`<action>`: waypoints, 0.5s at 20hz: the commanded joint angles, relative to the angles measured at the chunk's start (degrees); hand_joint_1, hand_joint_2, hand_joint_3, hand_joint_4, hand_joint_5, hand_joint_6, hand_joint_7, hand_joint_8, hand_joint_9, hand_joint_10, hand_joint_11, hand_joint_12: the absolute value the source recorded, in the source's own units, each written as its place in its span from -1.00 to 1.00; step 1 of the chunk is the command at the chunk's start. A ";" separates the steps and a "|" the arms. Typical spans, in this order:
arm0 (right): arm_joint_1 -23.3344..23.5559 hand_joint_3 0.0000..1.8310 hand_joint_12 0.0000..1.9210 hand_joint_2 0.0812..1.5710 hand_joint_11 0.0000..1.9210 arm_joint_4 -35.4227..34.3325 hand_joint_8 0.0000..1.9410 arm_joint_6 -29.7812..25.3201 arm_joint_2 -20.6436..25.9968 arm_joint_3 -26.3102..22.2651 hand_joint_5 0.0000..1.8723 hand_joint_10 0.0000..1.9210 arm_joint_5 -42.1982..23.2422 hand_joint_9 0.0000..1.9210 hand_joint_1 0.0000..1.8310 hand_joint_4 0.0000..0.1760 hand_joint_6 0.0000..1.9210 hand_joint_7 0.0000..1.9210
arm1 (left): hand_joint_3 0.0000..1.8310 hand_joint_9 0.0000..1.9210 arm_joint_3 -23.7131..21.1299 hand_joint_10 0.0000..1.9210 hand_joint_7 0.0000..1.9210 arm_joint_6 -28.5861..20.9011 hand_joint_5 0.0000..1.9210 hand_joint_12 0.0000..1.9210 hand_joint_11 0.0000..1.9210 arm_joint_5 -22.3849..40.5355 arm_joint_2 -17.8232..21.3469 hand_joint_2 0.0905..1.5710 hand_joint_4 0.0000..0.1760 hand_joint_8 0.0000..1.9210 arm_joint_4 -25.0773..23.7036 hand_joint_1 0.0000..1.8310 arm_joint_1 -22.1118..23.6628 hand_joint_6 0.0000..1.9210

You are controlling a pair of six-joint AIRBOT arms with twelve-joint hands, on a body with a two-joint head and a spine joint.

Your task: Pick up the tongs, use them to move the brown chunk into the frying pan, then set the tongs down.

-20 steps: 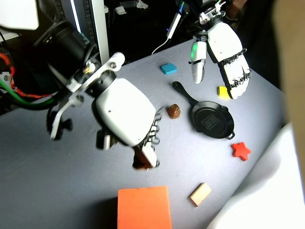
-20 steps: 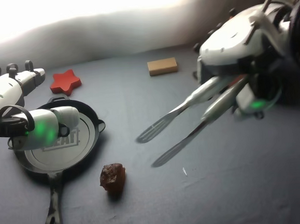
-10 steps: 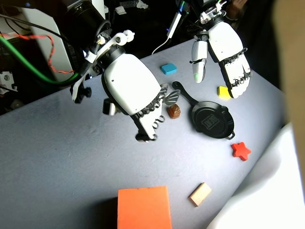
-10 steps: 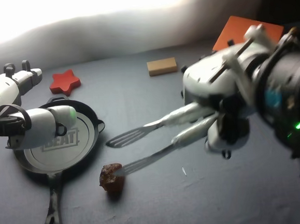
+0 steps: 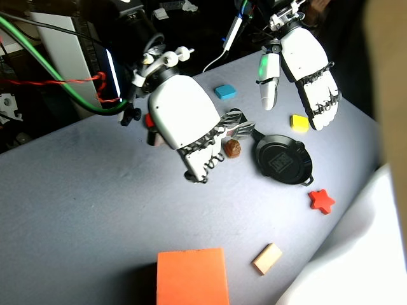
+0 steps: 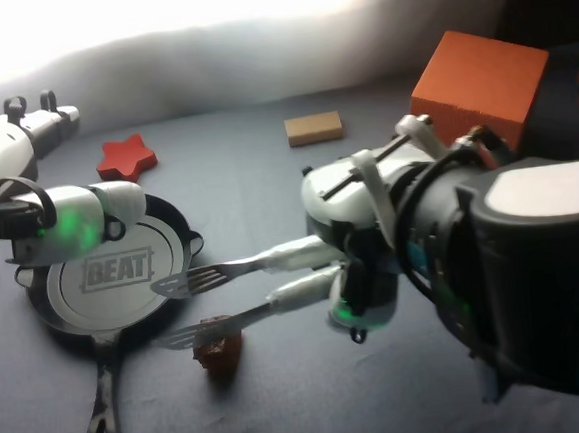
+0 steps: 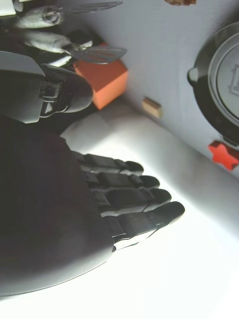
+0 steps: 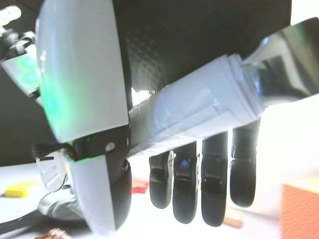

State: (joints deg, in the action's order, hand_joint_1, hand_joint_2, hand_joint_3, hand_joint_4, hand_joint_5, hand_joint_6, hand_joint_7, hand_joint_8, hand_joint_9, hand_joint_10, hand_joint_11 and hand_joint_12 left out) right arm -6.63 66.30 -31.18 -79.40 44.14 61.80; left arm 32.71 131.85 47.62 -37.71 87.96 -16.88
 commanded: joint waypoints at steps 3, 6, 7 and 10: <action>0.14 -1.00 0.39 0.43 -0.67 5.21 -0.99 0.73 -0.94 0.92 -0.10 -0.93 -0.37 -0.14 0.23 -1.00 -0.96 -0.05 | -1.00 -0.85 0.41 -0.99 -0.85 0.21 -0.92 -0.45 -1.00 2.05 0.53 0.61 -0.64 -0.99 -4.07 -0.99 1.27 -0.99; -0.60 -1.00 0.38 0.44 -0.67 5.21 -1.00 1.02 -1.68 1.35 -0.12 -0.94 -1.04 -0.15 0.22 -1.00 -0.97 -0.07 | -1.00 -0.85 0.78 -1.00 -0.85 1.42 -0.92 -0.41 -1.00 1.55 0.50 0.61 -0.63 -1.00 -3.42 -1.00 2.50 -1.00; -0.83 -1.00 0.38 0.44 -0.67 5.22 -1.00 1.08 -1.84 1.50 -0.12 -0.94 -1.12 -0.15 0.22 -1.00 -0.97 -0.07 | -1.00 -0.84 0.97 -0.99 -0.85 1.97 -0.91 -0.41 -1.00 1.04 0.48 0.61 -0.62 -1.00 -3.28 -1.00 3.02 -0.99; -1.30 -1.00 0.40 0.44 -0.68 5.26 -1.00 0.89 -2.27 2.33 -0.12 -0.94 -1.50 -0.15 0.22 -1.00 -0.98 -0.08 | -1.00 -0.86 1.28 -1.00 -0.87 3.55 -0.93 -0.43 -1.00 0.18 0.48 0.61 -0.58 -1.00 -2.48 -1.00 4.22 -1.00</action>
State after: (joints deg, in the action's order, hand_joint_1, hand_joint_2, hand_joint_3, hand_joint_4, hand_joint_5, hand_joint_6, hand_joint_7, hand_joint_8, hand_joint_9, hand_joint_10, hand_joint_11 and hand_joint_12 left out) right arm -8.12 67.31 -30.06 -81.93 46.72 60.42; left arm 33.80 135.22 46.26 -37.71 89.47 -13.26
